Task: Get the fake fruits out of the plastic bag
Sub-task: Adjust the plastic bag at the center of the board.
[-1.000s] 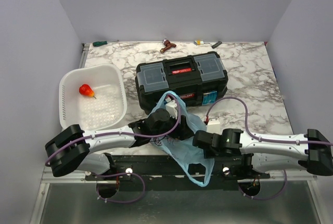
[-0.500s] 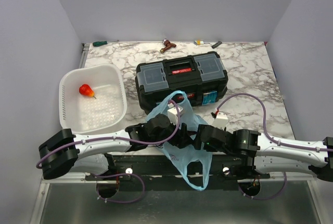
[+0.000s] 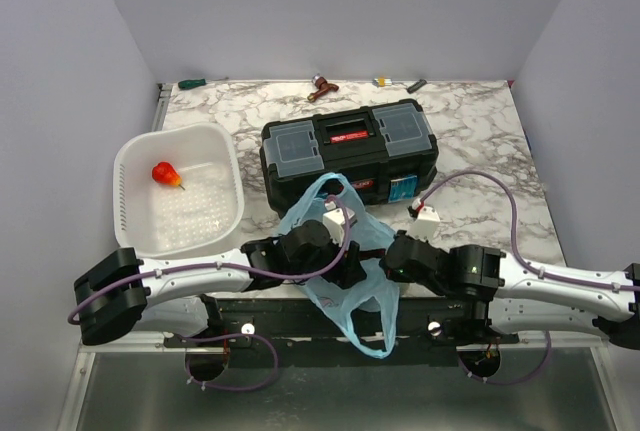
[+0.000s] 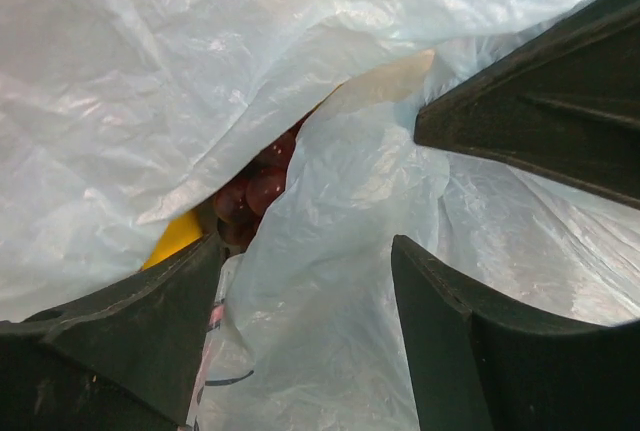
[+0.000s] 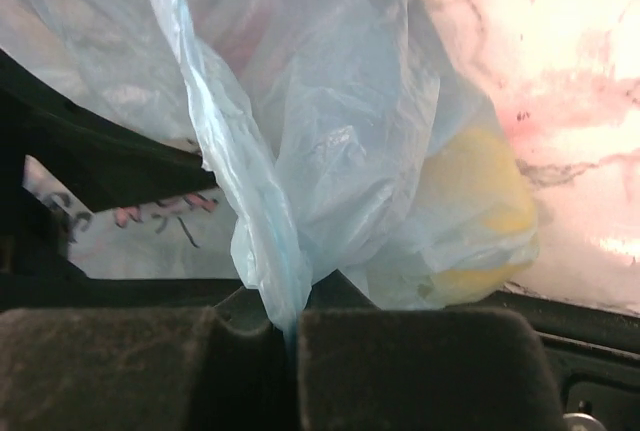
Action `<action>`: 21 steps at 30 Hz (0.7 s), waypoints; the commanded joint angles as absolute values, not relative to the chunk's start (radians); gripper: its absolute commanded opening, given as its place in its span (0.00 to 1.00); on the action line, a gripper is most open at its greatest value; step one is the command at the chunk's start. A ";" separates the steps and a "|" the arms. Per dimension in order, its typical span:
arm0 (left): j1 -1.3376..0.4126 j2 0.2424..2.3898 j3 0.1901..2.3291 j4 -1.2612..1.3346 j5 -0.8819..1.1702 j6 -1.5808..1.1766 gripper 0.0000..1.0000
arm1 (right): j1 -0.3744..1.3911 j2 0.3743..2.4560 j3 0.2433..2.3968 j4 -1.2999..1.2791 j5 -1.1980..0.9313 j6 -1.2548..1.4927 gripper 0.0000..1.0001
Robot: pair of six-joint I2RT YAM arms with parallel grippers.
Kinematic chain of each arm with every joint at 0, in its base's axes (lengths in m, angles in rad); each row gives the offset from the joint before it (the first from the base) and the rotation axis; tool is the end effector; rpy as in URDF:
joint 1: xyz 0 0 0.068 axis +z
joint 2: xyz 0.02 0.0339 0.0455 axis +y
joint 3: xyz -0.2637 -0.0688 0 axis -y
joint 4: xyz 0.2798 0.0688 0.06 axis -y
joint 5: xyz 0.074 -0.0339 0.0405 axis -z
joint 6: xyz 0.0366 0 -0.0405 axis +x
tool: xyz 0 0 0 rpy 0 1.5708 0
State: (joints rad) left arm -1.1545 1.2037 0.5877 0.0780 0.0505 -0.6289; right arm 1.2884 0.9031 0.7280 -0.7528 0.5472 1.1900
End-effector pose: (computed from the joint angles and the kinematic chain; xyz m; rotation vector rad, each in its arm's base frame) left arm 0.1129 -0.2599 0.1903 0.6337 2.2276 -1.0599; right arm 0.0756 0.1923 0.2467 0.1049 2.3841 0.5310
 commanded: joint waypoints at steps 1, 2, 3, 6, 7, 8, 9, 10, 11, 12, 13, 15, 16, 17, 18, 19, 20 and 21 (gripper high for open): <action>-1.162 1.191 0.632 0.050 0.012 -0.583 0.69 | 1.282 0.950 0.823 -0.757 0.698 1.106 0.01; -1.163 1.195 0.642 0.042 0.012 -0.580 0.69 | 1.268 0.971 0.848 -0.758 0.707 1.066 0.01; -1.162 1.201 0.652 0.038 0.012 -0.577 0.69 | 1.251 0.991 0.870 -0.759 0.713 1.036 0.01; -1.161 1.217 0.671 0.046 0.012 -0.572 0.69 | 1.158 1.053 0.947 -0.753 0.708 0.911 0.01; -1.162 1.224 0.679 0.046 0.011 -0.572 0.69 | 1.116 1.068 0.976 -0.750 0.702 0.875 0.01; -1.163 1.230 0.688 0.047 0.012 -0.573 0.68 | 1.083 1.081 1.000 -0.738 0.688 0.825 0.01; -1.162 1.234 0.693 0.050 0.014 -0.574 0.68 | 1.044 1.089 1.028 -0.722 0.675 0.783 0.01; -1.162 1.236 0.699 0.055 0.018 -0.575 0.67 | 1.022 1.095 1.054 -0.704 0.663 0.735 0.01; -1.161 1.235 0.702 0.059 0.021 -0.578 0.66 | 0.996 1.102 1.086 -0.692 0.652 0.689 0.01; -1.161 1.234 0.707 0.063 0.026 -0.580 0.66 | 0.975 1.110 1.117 -0.682 0.645 0.656 0.01; -1.162 1.233 0.712 0.071 0.030 -0.581 0.66 | 0.957 1.119 1.156 -0.675 0.635 0.617 0.01; -1.162 1.238 0.724 0.073 0.031 -0.576 0.66 | 0.921 1.143 1.216 -0.658 0.617 0.555 0.01; -1.160 1.244 0.733 0.071 0.027 -0.570 0.66 | 0.894 1.157 1.234 -0.648 0.597 0.530 0.01; -1.159 1.251 0.741 0.068 0.022 -0.564 0.66 | 0.868 1.170 1.242 -0.628 0.560 0.499 0.01; -1.154 1.262 0.750 0.064 0.021 -0.561 0.66 | 0.836 1.184 1.245 -0.612 0.521 0.478 0.01; -1.148 1.271 0.756 0.064 0.028 -0.561 0.66 | 0.814 1.194 1.246 -0.594 0.479 0.457 0.01; -1.144 1.281 0.761 0.067 0.036 -0.561 0.66 | 0.797 1.204 1.244 -0.579 0.453 0.444 0.01; -1.140 1.289 0.765 0.069 0.045 -0.563 0.66 | 0.788 1.211 1.245 -0.568 0.434 0.431 0.01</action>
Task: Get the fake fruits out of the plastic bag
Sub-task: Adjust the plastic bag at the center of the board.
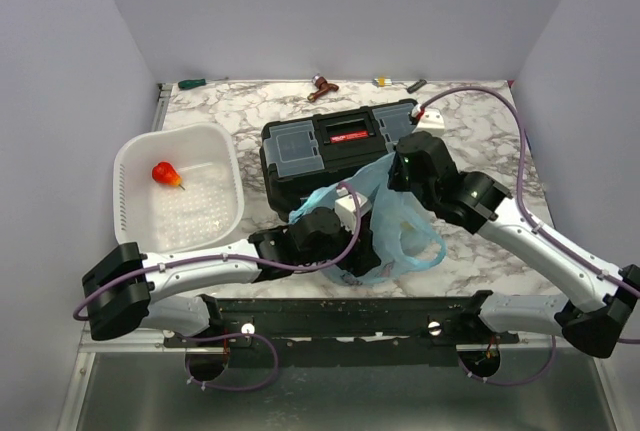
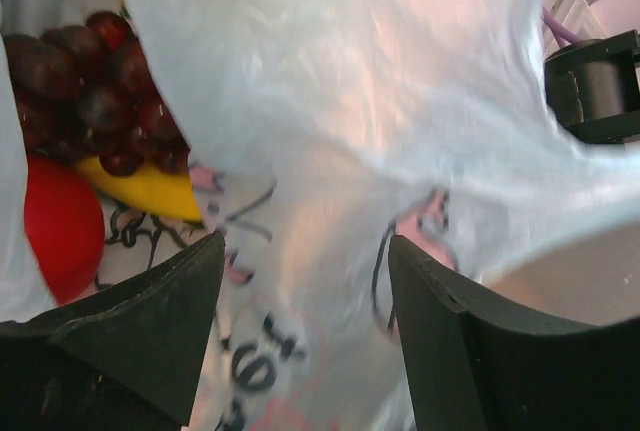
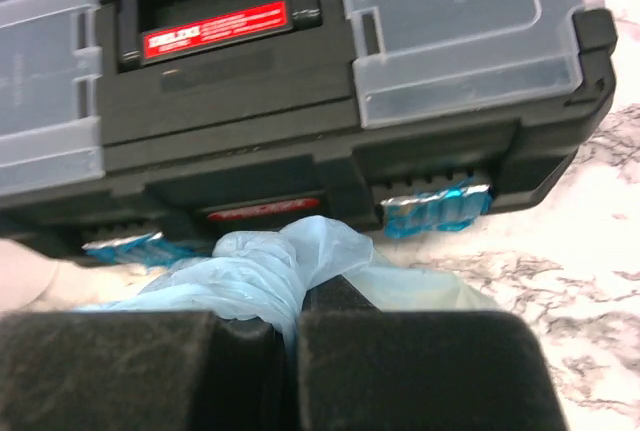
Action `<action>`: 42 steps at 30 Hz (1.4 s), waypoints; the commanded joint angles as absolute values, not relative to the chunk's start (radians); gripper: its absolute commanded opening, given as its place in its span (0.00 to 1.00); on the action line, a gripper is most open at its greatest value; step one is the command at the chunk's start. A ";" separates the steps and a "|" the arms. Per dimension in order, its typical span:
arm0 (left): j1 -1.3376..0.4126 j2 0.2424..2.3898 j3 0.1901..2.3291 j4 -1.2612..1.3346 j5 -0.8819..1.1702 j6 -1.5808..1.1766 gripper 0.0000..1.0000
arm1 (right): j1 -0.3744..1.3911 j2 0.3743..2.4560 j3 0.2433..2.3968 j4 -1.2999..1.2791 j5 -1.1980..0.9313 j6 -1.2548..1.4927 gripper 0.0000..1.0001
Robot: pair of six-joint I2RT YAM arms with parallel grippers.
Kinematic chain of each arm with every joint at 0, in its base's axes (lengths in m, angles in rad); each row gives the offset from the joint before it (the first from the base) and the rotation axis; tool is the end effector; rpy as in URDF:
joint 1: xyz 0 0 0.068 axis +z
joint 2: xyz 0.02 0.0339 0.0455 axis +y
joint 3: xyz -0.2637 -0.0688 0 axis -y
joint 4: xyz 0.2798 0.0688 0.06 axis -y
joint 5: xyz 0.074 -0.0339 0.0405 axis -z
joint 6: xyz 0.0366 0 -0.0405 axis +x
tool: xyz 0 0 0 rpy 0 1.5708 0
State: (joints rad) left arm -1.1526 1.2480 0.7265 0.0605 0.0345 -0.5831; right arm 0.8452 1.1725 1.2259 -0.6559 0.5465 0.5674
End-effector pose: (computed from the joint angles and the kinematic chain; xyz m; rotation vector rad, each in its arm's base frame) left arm 0.1239 -0.2819 0.2270 0.6474 2.1272 -1.0763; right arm 0.2005 0.1973 0.3718 0.0155 2.0869 0.2645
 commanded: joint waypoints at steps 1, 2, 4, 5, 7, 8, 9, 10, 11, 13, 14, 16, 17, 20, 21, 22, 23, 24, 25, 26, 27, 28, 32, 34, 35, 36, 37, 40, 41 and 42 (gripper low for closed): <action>-1.137 1.295 0.769 0.071 0.049 -0.568 0.67 | 0.782 1.221 1.246 -0.564 0.421 0.421 0.01; -1.135 1.301 0.774 0.071 0.055 -0.573 0.67 | 0.779 1.230 1.249 -0.565 0.405 0.412 0.01; -1.135 1.302 0.778 0.077 0.066 -0.575 0.67 | 0.779 1.252 1.260 -0.615 0.391 0.418 0.01; -1.135 1.298 0.778 0.077 0.070 -0.575 0.68 | 0.779 1.262 1.262 -0.658 0.397 0.438 0.01; -1.133 1.283 0.776 0.070 0.067 -0.571 0.68 | 0.779 1.268 1.252 -0.742 0.426 0.477 0.08; -1.133 1.269 0.774 0.067 0.062 -0.567 0.68 | 0.779 1.263 1.237 -0.778 0.442 0.498 0.10; -1.129 1.259 0.770 0.063 0.059 -0.563 0.68 | 0.779 1.253 1.222 -0.812 0.458 0.516 0.12; -1.124 1.248 0.766 0.061 0.058 -0.561 0.69 | 0.779 1.234 1.201 -0.831 0.467 0.526 0.13; -1.117 1.239 0.765 0.053 0.060 -0.561 0.69 | 0.780 1.214 1.186 -0.846 0.470 0.532 0.13; -1.112 1.222 0.766 0.032 0.059 -0.561 0.73 | 0.779 1.162 1.152 -0.859 0.474 0.540 0.14; -1.112 1.210 0.763 0.023 0.054 -0.561 0.76 | 0.778 1.144 1.140 -0.867 0.476 0.544 0.14; -1.112 1.162 0.762 -0.010 0.067 -0.574 0.79 | 0.779 1.110 1.121 -0.883 0.491 0.556 0.14; -1.112 1.121 0.764 -0.036 0.075 -0.581 0.81 | 0.779 1.095 1.114 -0.891 0.498 0.562 0.14; -1.111 0.970 0.756 -0.072 0.093 -0.598 0.86 | 0.779 1.065 1.090 -0.904 0.510 0.579 0.12; -1.111 0.923 0.761 -0.099 0.084 -0.594 0.88 | 0.778 1.057 1.080 -0.904 0.511 0.581 0.12; -1.111 0.874 0.775 -0.133 0.069 -0.584 0.90 | 0.778 1.050 1.071 -0.905 0.517 0.584 0.12; -1.108 0.833 0.792 -0.187 0.045 -0.570 0.90 | 0.779 1.045 1.064 -0.904 0.521 0.588 0.12; -1.106 0.794 0.818 -0.253 0.015 -0.554 0.90 | 0.779 1.042 1.060 -0.906 0.523 0.590 0.12; -1.104 0.767 0.841 -0.312 -0.048 -0.546 0.90 | 0.779 1.040 1.058 -0.907 0.520 0.591 0.12; -1.103 0.734 0.869 -0.384 -0.124 -0.542 0.90 | 0.779 1.039 1.057 -0.909 0.518 0.593 0.12; -1.100 0.708 0.888 -0.441 -0.191 -0.542 0.90 | 0.779 1.038 1.056 -0.908 0.517 0.592 0.11; -1.097 0.681 0.901 -0.501 -0.263 -0.550 0.90 | 0.779 1.035 1.053 -0.907 0.515 0.595 0.11; -1.048 0.615 0.923 -0.651 -0.398 -0.579 0.93 | 0.779 1.027 1.048 -0.900 0.504 0.593 0.10; -1.035 0.577 0.912 -0.657 -0.357 -0.577 0.95 | 0.779 1.026 1.045 -0.896 0.502 0.593 0.08; -1.035 0.546 0.883 -0.605 -0.296 -0.565 0.97 | 0.779 1.026 1.043 -0.894 0.501 0.593 0.07; -1.035 0.516 0.846 -0.537 -0.218 -0.544 0.99 | 0.779 1.026 1.042 -0.892 0.499 0.593 0.06; -1.033 0.492 0.798 -0.451 -0.127 -0.531 0.99 | 0.779 1.027 1.039 -0.886 0.493 0.592 0.06; -1.032 0.522 0.757 -0.368 -0.038 -0.567 0.99 | 0.778 1.034 1.036 -0.854 0.433 0.587 0.07; -1.032 0.557 0.756 -0.357 -0.032 -0.576 0.99 | 0.779 1.032 1.034 -0.837 0.393 0.582 0.07; -1.033 0.592 0.756 -0.348 -0.026 -0.586 0.99 | 0.779 1.028 1.029 -0.820 0.366 0.581 0.08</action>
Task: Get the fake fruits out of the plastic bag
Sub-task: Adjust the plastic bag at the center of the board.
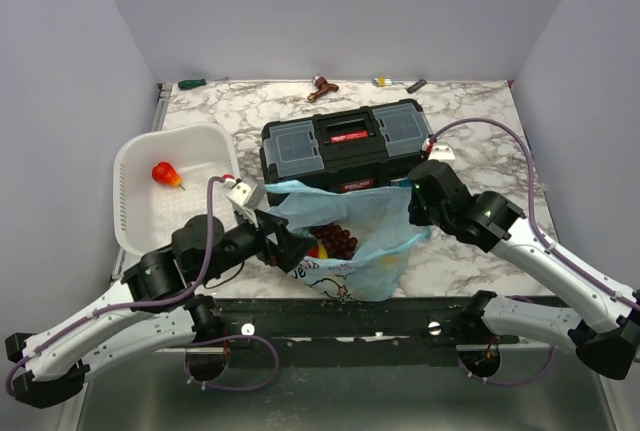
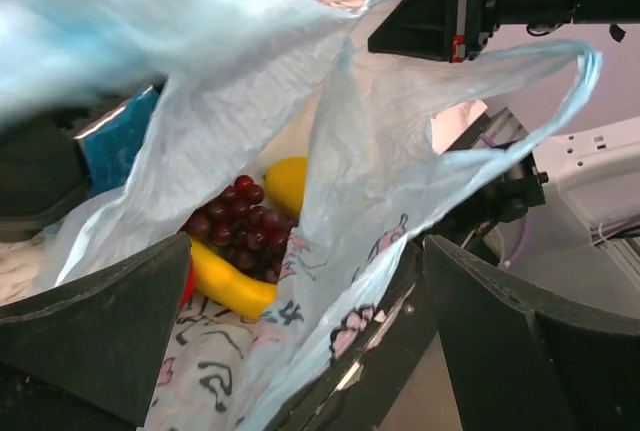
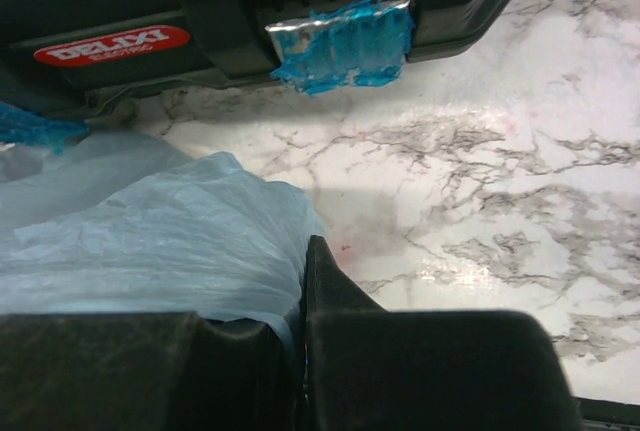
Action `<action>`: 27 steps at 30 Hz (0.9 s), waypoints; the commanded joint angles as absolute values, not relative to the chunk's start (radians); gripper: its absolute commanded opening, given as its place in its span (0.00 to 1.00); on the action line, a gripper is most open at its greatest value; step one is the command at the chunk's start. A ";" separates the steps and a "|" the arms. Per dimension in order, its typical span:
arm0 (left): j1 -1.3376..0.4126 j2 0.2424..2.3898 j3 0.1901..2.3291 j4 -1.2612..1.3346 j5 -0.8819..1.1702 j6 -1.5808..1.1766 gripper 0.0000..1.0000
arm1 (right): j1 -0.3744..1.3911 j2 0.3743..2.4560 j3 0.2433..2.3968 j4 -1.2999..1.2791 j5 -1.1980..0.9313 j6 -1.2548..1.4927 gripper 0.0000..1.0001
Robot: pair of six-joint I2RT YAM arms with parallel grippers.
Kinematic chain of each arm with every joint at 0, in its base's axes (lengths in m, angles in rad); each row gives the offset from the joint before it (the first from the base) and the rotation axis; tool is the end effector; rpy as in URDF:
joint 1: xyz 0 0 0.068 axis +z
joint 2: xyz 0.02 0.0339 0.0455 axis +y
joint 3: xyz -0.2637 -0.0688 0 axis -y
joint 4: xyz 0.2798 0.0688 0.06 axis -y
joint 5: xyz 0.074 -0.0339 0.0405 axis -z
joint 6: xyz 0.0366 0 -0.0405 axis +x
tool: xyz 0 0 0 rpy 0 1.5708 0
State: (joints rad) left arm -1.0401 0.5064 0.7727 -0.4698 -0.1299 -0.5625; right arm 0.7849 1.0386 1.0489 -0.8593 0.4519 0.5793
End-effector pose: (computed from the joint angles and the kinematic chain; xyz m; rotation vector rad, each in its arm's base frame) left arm 0.0808 -0.1283 0.3506 0.3501 1.8619 -1.0215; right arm 0.1783 0.1555 0.3233 -0.0376 2.3158 0.1373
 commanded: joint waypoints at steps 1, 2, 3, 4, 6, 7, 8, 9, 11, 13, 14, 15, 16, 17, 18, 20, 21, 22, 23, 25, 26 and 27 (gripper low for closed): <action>-1.032 0.624 0.754 -0.330 -0.020 -0.590 0.99 | 0.779 1.025 1.023 -0.801 0.343 0.582 0.09; -1.031 0.665 0.753 -0.312 -0.015 -0.590 0.98 | 0.779 1.021 1.015 -0.790 0.325 0.582 0.12; -1.030 0.700 0.757 -0.303 -0.014 -0.594 0.98 | 0.779 1.018 1.012 -0.779 0.315 0.583 0.20; -1.027 0.741 0.767 -0.296 -0.013 -0.597 0.97 | 0.779 1.022 1.008 -0.777 0.308 0.585 0.27; -1.016 0.809 0.793 -0.270 -0.001 -0.589 0.97 | 0.778 1.032 1.004 -0.774 0.296 0.595 0.41; -1.008 0.835 0.806 -0.257 0.034 -0.588 0.96 | 0.779 1.038 1.000 -0.768 0.298 0.603 0.42; -0.997 0.863 0.823 -0.241 0.061 -0.588 0.96 | 0.779 1.038 0.995 -0.763 0.323 0.616 0.42; -0.988 0.886 0.837 -0.216 0.115 -0.589 0.98 | 0.779 1.037 0.983 -0.747 0.358 0.627 0.38; -0.956 0.930 0.864 -0.127 0.303 -0.610 0.99 | 0.779 1.052 0.988 -0.728 0.409 0.643 0.25; -0.932 0.977 0.902 -0.008 0.527 -0.653 0.99 | 0.779 1.087 1.006 -0.695 0.412 0.634 0.18; -0.932 0.996 0.928 0.036 0.613 -0.675 0.99 | 0.778 1.118 1.016 -0.678 0.409 0.627 0.16; -0.931 1.015 0.950 0.085 0.679 -0.695 0.99 | 0.778 1.149 1.031 -0.668 0.408 0.618 0.15; -0.932 1.030 0.970 0.132 0.762 -0.724 0.99 | 0.777 1.188 1.052 -0.664 0.413 0.617 0.11; -0.934 1.044 0.988 0.183 0.821 -0.753 0.99 | 0.775 1.223 1.071 -0.668 0.425 0.614 0.09; -0.935 1.052 1.008 0.224 0.884 -0.790 0.99 | 0.767 1.259 1.091 -0.674 0.441 0.613 0.06; -0.940 1.063 1.032 0.335 1.003 -0.866 0.99 | 0.732 1.306 1.116 -0.685 0.462 0.617 0.01; -0.942 1.059 1.038 0.393 1.054 -0.904 0.98 | 0.708 1.316 1.122 -0.689 0.471 0.615 0.01; -0.942 1.043 1.044 0.423 1.076 -0.922 0.97 | 0.689 1.318 1.126 -0.693 0.482 0.613 0.01; -0.940 1.022 1.049 0.421 1.081 -0.917 0.97 | 0.667 1.316 1.129 -0.705 0.503 0.612 0.01; -0.933 0.965 1.097 0.279 1.069 -0.815 0.97 | 0.627 1.300 1.136 -0.742 0.549 0.611 0.01; -0.928 0.933 1.137 0.114 1.038 -0.728 0.97 | 0.602 1.285 1.135 -0.759 0.569 0.608 0.01; -0.925 0.901 1.191 -0.028 0.953 -0.615 0.97 | 0.583 1.266 1.132 -0.775 0.591 0.601 0.01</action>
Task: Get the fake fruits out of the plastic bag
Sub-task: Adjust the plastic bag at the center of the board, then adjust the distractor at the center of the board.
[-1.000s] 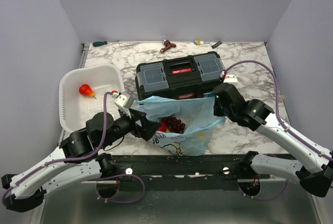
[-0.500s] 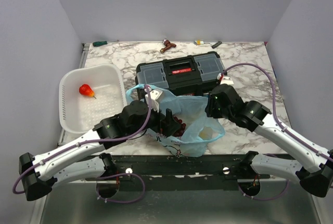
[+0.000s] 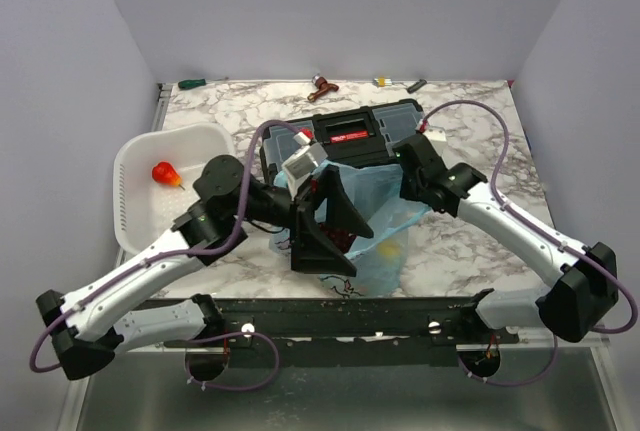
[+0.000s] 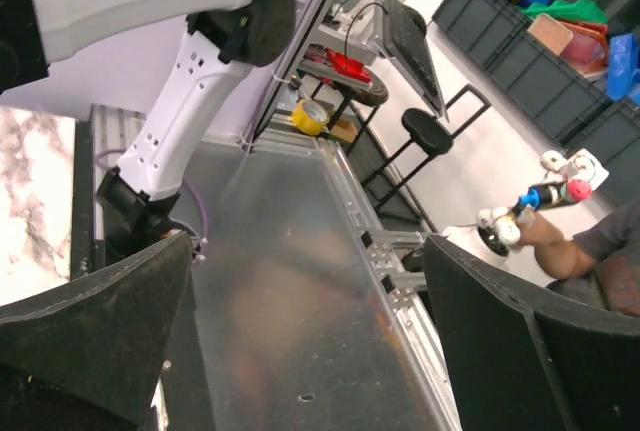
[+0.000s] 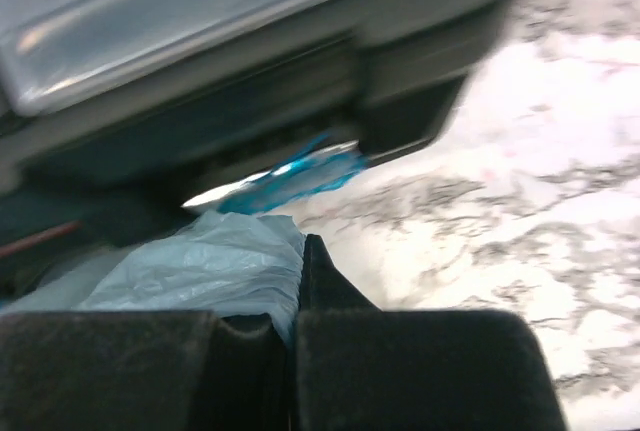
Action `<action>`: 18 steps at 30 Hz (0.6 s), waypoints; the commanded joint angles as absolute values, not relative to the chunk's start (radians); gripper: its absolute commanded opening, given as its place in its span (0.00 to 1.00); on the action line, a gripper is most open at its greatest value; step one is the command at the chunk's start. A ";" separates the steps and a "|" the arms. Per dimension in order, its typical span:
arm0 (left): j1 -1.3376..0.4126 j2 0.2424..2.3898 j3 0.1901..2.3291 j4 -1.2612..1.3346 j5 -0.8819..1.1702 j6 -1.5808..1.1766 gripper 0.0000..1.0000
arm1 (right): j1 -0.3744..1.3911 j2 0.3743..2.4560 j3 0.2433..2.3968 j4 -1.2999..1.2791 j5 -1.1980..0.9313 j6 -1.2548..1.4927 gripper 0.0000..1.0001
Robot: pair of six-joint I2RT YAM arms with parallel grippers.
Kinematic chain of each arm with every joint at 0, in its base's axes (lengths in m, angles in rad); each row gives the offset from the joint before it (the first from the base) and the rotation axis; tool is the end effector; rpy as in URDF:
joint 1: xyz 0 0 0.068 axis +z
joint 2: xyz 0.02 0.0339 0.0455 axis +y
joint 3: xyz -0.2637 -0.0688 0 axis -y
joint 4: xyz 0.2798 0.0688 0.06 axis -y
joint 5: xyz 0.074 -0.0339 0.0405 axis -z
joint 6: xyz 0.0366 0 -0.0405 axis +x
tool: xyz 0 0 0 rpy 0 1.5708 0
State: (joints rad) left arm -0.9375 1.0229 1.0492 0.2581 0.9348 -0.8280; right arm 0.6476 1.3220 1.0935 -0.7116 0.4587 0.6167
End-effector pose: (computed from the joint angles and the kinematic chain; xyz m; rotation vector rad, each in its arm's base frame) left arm 0.1258 -0.2211 0.4328 1.0627 1.4056 -1.9749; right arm 0.2524 0.1706 0.2779 0.1441 2.3762 0.0105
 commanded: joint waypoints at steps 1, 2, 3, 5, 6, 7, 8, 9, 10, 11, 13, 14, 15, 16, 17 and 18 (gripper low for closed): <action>-0.924 0.870 1.237 -0.205 0.840 -0.521 0.98 | 0.559 1.247 1.127 -0.790 0.607 0.592 0.01; -0.923 0.848 1.285 -0.316 0.734 -0.443 0.99 | 0.540 1.224 1.122 -0.806 0.627 0.580 0.01; -0.922 0.823 1.317 -0.423 0.588 -0.400 0.99 | 0.525 1.203 1.121 -0.825 0.647 0.575 0.01; -0.920 0.784 1.350 -0.552 0.317 -0.357 0.99 | 0.515 1.166 1.120 -0.863 0.677 0.570 0.01; -0.919 0.766 1.347 -0.598 0.199 -0.355 0.99 | 0.514 1.148 1.119 -0.874 0.680 0.568 0.01; -0.919 0.752 1.328 -0.626 0.071 -0.362 0.99 | 0.512 1.128 1.118 -0.886 0.686 0.567 0.01; -0.919 0.737 1.301 -0.650 -0.045 -0.373 0.99 | 0.512 1.113 1.117 -0.893 0.694 0.568 0.01; -0.917 0.725 1.258 -0.662 -0.122 -0.391 0.99 | 0.511 1.099 1.117 -0.902 0.697 0.568 0.01; -0.916 0.714 1.218 -0.669 -0.175 -0.405 0.99 | 0.510 1.088 1.119 -0.910 0.695 0.569 0.01; -0.914 0.711 1.167 -0.671 -0.195 -0.423 0.99 | 0.510 1.075 1.121 -0.915 0.687 0.568 0.01; -0.911 0.717 1.085 -0.658 -0.195 -0.457 0.97 | 0.510 1.058 1.123 -0.922 0.664 0.563 0.01; -0.911 0.727 1.054 -0.650 -0.189 -0.475 0.95 | 0.510 1.049 1.123 -0.922 0.654 0.560 0.01; -0.911 0.740 1.020 -0.645 -0.189 -0.494 0.94 | 0.511 1.042 1.122 -0.922 0.646 0.557 0.01; -0.910 0.754 0.998 -0.638 -0.195 -0.520 0.92 | 0.510 1.035 1.119 -0.922 0.638 0.554 0.01; -0.910 0.772 0.970 -0.625 -0.199 -0.546 0.91 | 0.511 1.030 1.117 -0.924 0.632 0.551 0.01; -0.910 0.786 0.937 -0.605 -0.198 -0.578 0.90 | 0.510 1.025 1.115 -0.926 0.627 0.549 0.01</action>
State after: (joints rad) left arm -0.9154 0.7303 1.0370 -0.5671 -0.0795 -0.4713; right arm 0.5152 1.0500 1.0954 -0.8909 0.6342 0.5686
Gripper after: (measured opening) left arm 0.925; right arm 0.011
